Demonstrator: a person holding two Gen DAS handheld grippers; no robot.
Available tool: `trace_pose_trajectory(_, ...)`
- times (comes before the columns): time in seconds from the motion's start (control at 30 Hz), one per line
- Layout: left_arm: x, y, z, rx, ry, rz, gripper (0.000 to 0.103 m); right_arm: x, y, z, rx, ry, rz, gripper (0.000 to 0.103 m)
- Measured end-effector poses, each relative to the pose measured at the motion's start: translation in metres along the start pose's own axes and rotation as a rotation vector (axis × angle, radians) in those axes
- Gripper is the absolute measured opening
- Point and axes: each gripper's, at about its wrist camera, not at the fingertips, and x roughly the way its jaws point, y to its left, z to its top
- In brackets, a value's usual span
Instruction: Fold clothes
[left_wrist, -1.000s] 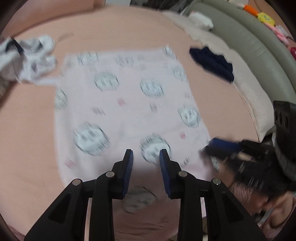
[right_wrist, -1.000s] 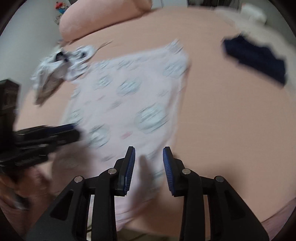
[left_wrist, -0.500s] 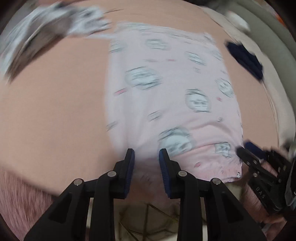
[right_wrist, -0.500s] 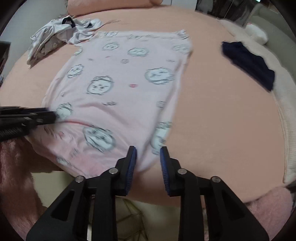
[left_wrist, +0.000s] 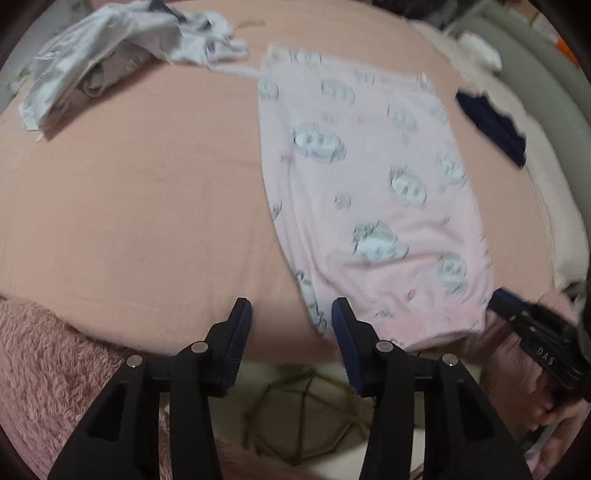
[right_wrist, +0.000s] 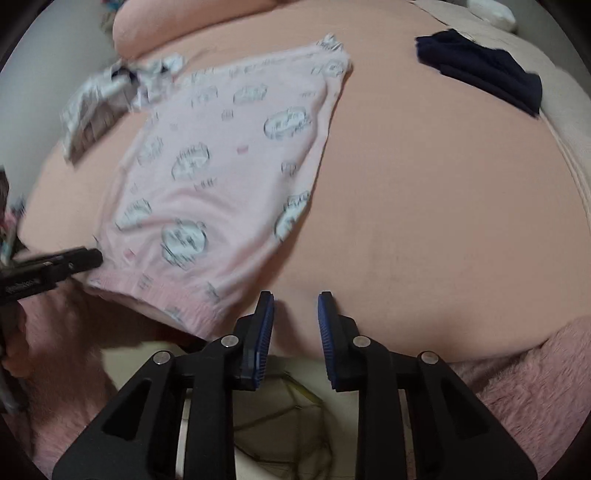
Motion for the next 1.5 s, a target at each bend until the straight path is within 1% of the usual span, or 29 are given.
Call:
trace_pose_trajectory(0.03, -0.002, -0.004, 0.001, 0.001, -0.013, -0.017, 0.047, -0.003, 0.002, 0.005, 0.006, -0.026, 0.022, 0.025)
trace_pose_trajectory(0.1, 0.000, -0.017, 0.001, 0.035, -0.029, -0.033, 0.047, -0.010, 0.015, 0.014, -0.031, -0.067, 0.050, 0.025)
trace_pose_trajectory(0.13, 0.001, -0.023, 0.002, 0.068, -0.036, -0.037, 0.047, -0.005, 0.024, 0.021, -0.059, -0.064, 0.052, 0.025)
trace_pose_trajectory(0.2, 0.009, -0.032, 0.002, 0.098, -0.017, -0.051, 0.048, 0.014, 0.041, 0.029, -0.097, -0.034, 0.040, 0.025)
trace_pose_trajectory(0.23, 0.018, -0.038, 0.007, 0.110, -0.002, -0.039, 0.048, 0.022, 0.046, 0.031, -0.111, -0.016, 0.032, 0.025)
trace_pose_trajectory(0.3, 0.029, -0.041, 0.008, 0.149, 0.024, 0.024, 0.047, 0.034, 0.046, 0.027, -0.127, 0.030, 0.009, 0.022)
trace_pose_trajectory(0.33, 0.031, -0.039, 0.004, 0.178, 0.029, 0.050, 0.047, 0.036, 0.045, 0.023, -0.138, 0.038, 0.000, 0.021)
trace_pose_trajectory(0.4, 0.031, -0.034, -0.003, 0.230, 0.041, 0.074, 0.049, 0.028, 0.040, 0.011, -0.173, 0.026, -0.018, 0.019)
trace_pose_trajectory(0.43, 0.029, -0.031, -0.002, 0.240, 0.052, 0.074, 0.049, 0.023, 0.038, 0.005, -0.192, 0.024, -0.026, 0.019)
trace_pose_trajectory(0.47, 0.025, -0.028, 0.003, 0.224, 0.051, 0.078, 0.049, 0.018, 0.035, -0.001, -0.212, 0.022, -0.035, 0.019)
trace_pose_trajectory(0.5, 0.017, -0.027, 0.009, 0.202, 0.018, 0.088, 0.048, 0.013, 0.032, -0.003, -0.214, 0.019, -0.035, 0.019)
trace_pose_trajectory(0.53, 0.011, -0.030, 0.013, 0.199, -0.022, 0.083, 0.047, 0.010, 0.028, -0.001, -0.194, 0.014, -0.024, 0.020)
trace_pose_trajectory(0.6, 0.006, -0.043, 0.021, 0.244, -0.069, 0.039, 0.047, 0.006, 0.026, 0.012, -0.154, -0.008, 0.035, 0.022)
trace_pose_trajectory(0.63, 0.011, -0.048, 0.023, 0.263, -0.062, 0.040, 0.047, 0.006, 0.028, 0.019, -0.140, -0.019, 0.066, 0.022)
trace_pose_trajectory(0.67, 0.020, -0.050, 0.024, 0.277, -0.036, 0.056, 0.047, 0.009, 0.031, 0.025, -0.132, -0.026, 0.090, 0.022)
trace_pose_trajectory(0.7, 0.029, -0.053, 0.025, 0.290, -0.011, 0.073, 0.047, 0.014, 0.035, 0.031, -0.128, -0.022, 0.105, 0.022)
trace_pose_trajectory(0.73, 0.036, -0.050, 0.020, 0.292, 0.020, 0.087, 0.047, 0.021, 0.038, 0.032, -0.133, 0.004, 0.101, 0.022)
trace_pose_trajectory(0.77, 0.043, -0.042, 0.012, 0.286, 0.055, 0.100, 0.048, 0.025, 0.040, 0.028, -0.146, 0.035, 0.086, 0.022)
trace_pose_trajectory(0.8, 0.045, -0.038, 0.005, 0.296, 0.059, 0.105, 0.049, 0.025, 0.041, 0.020, -0.164, 0.048, 0.071, 0.022)
trace_pose_trajectory(0.93, 0.037, -0.033, -0.019, 0.359, 0.038, 0.145, 0.049, 0.016, 0.045, -0.004, -0.238, 0.037, 0.029, 0.021)
trace_pose_trajectory(1.0, 0.032, -0.033, -0.023, 0.387, 0.025, 0.144, 0.049, 0.010, 0.053, -0.014, -0.320, 0.020, -0.031, 0.020)
trace_pose_trajectory(1.07, 0.026, -0.032, -0.020, 0.385, 0.000, 0.114, 0.048, 0.003, 0.062, -0.021, -0.345, 0.002, -0.138, 0.021)
trace_pose_trajectory(1.1, 0.024, -0.032, -0.018, 0.384, -0.012, 0.099, 0.049, 0.000, 0.064, -0.022, -0.349, -0.006, -0.133, 0.021)
trace_pose_trajectory(1.13, 0.021, -0.032, -0.017, 0.383, -0.024, 0.084, 0.049, -0.004, 0.063, -0.020, -0.333, -0.015, -0.107, 0.021)
trace_pose_trajectory(1.23, 0.020, -0.033, -0.013, 0.391, -0.057, 0.062, 0.049, -0.003, 0.061, -0.006, -0.254, -0.039, 0.001, 0.021)
trace_pose_trajectory(1.3, 0.037, -0.034, -0.012, 0.402, -0.018, 0.080, 0.048, 0.002, 0.062, 0.003, -0.216, -0.040, 0.060, 0.021)
trace_pose_trajectory(1.33, 0.045, -0.034, -0.015, 0.421, -0.005, 0.098, 0.049, 0.011, 0.065, 0.001, -0.234, -0.013, 0.057, 0.021)
trace_pose_trajectory(1.4, 0.043, -0.033, -0.026, 0.467, -0.021, 0.128, 0.049, 0.015, 0.068, -0.004, -0.256, 0.000, 0.049, 0.021)
trace_pose_trajectory(1.5, 0.036, -0.025, -0.035, 0.454, -0.027, 0.131, 0.050, 0.013, 0.069, -0.011, -0.281, -0.005, 0.037, 0.021)
